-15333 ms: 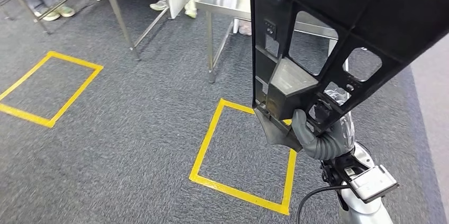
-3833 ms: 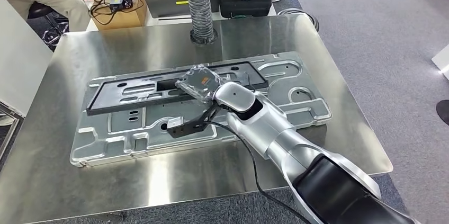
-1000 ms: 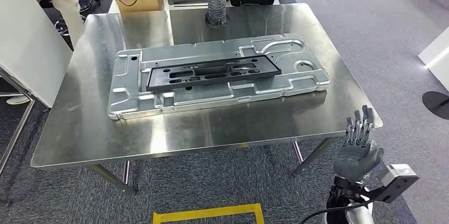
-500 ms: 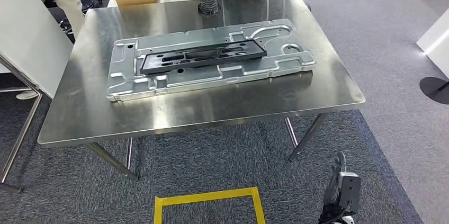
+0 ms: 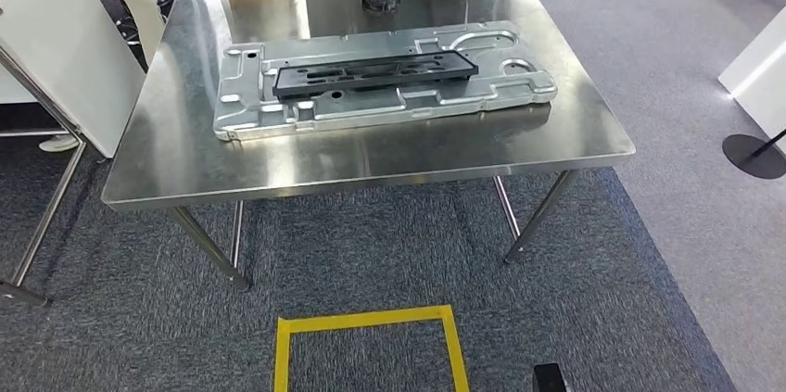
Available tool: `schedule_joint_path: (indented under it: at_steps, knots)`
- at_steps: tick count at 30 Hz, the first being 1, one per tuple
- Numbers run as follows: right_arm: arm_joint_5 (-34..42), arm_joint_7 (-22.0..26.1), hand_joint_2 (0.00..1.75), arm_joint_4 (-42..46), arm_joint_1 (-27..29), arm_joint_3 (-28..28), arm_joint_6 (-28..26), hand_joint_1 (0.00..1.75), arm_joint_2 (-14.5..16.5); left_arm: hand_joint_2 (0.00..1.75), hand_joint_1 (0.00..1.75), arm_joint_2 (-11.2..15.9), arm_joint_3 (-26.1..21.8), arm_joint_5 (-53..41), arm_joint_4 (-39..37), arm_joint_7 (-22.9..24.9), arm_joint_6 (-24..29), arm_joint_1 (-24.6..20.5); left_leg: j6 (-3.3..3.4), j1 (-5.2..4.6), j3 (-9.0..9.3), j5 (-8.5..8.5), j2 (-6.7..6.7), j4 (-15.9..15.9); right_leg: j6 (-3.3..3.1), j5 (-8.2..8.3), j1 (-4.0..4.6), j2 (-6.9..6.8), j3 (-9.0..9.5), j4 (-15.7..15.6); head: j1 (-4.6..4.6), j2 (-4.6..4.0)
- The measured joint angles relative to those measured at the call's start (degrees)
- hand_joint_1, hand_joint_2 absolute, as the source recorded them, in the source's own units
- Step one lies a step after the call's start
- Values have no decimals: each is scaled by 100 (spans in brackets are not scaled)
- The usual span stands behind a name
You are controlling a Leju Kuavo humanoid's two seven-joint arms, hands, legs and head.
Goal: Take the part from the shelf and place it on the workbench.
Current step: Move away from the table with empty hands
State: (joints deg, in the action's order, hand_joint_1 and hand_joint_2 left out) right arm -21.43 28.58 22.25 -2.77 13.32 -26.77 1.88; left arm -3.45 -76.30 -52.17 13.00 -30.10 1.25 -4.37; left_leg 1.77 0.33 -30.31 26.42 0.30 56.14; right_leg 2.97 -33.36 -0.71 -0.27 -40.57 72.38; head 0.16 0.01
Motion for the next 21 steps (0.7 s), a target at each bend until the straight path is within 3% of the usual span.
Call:
schedule_joint_path:
  at_steps: [1, 2, 4, 6, 7, 8, 10, 11, 14, 15, 16, 17, 18, 19, 21]
  knots:
    - [-119, -217, 0, -169, 16, -52, 0, 0, -13, 0, 0, -2, 1, -13, 0, -8, -2, 7, -10, -2, -97, -62, 6, 19, 11, 38, -8, 0, 47, 165, 0, 1]
    - [-221, -457, 0, -323, 33, -107, 29, 0, -26, 0, 0, -5, 1, -30, 0, -15, -4, 10, -23, -3, -193, -118, 10, 45, 12, 180, -14, 0, 192, 121, 1, 0]
    - [-384, -961, 0, -564, 66, -219, 161, 0, -51, 0, 0, -14, 9, -71, 0, -26, -19, 10, -55, -5, -352, -209, 12, 95, -23, 416, -15, 2, 785, -560, 1, 1]
    - [-505, -1364, 0, -728, 76, -333, 319, 0, -80, 0, 0, -22, 27, -109, 0, -37, -35, 9, -112, -15, -432, -293, 19, 128, -88, 343, 14, 4, 1382, -1422, -7, 1]
    - [-551, -1540, 0, -797, 75, -385, 418, 0, -94, 0, 0, -26, 36, -126, 0, -40, -44, 5, -148, -14, -448, -338, 27, 131, -124, 282, 37, 6, 1529, -1661, -4, 1]
    - [-588, -1735, 0, -860, 74, -432, 562, 0, -108, 0, 0, -26, 43, -145, 0, -43, -51, 1, -184, -10, -457, -386, 34, 126, -160, 270, 59, 7, 1556, -1756, -2, 0]
    - [-649, -2177, 0, -966, 80, -514, 933, 0, -127, 0, 0, -25, 57, -178, 0, -43, -66, 4, -248, 7, -496, -372, 32, 154, -244, 377, 51, -14, 1473, -1769, 9, -1]
    - [-681, -2428, 0, -1002, 82, -559, 1173, 0, -139, 0, 0, -23, 67, -199, 0, -43, -73, 13, -271, 13, -546, -217, 25, 260, -288, 444, 42, -27, 1415, -1783, -4, -1]
    - [-760, -2972, 0, -1067, 108, -670, 1780, 0, -167, 0, 0, -22, 89, -252, -1, -38, -103, 35, -312, 33, -786, 661, 13, 1169, -358, 653, 53, -47, 1156, -1780, -46, -1]
    - [-777, -3065, 0, -1082, 117, -698, 1927, 0, -172, 0, 0, -21, 93, -269, -1, -34, -112, 35, -321, 35, -831, 826, 13, 1518, -361, 722, 63, -47, 1052, -1765, -49, -1]
    - [-793, -3134, 0, -1095, 121, -730, 2082, 0, -174, 0, 0, -20, 99, -284, -1, -28, -118, 33, -324, 35, -812, 834, 13, 1746, -360, 788, 71, -48, 941, -1740, -49, -1]
    - [-804, -3179, 0, -1106, 121, -764, 2224, 0, -176, 0, 0, -18, 108, -296, -1, -20, -120, 31, -323, 35, -712, 708, 13, 1801, -354, 847, 75, -47, 828, -1705, -49, -1]
    - [-815, -3210, 0, -1114, 122, -800, 2352, 0, -177, 0, 0, -15, 119, -309, 0, -13, -120, 27, -315, 35, -510, 520, 13, 1655, -341, 901, 76, -45, 713, -1658, -50, 0]
    - [-825, -3225, 0, -1123, 121, -832, 2448, 0, -178, 0, 0, -13, 131, -317, 0, -8, -120, 19, -303, 35, -223, 379, 13, 1337, -322, 948, 74, -44, 611, -1602, -50, 0]
    - [-855, -3222, 0, -1135, 117, -883, 2550, 0, -178, 0, 0, -10, 161, -345, -1, -3, -120, -11, -264, 14, 370, 437, 12, 495, -264, 1031, 84, -46, 459, -1496, -48, 1]
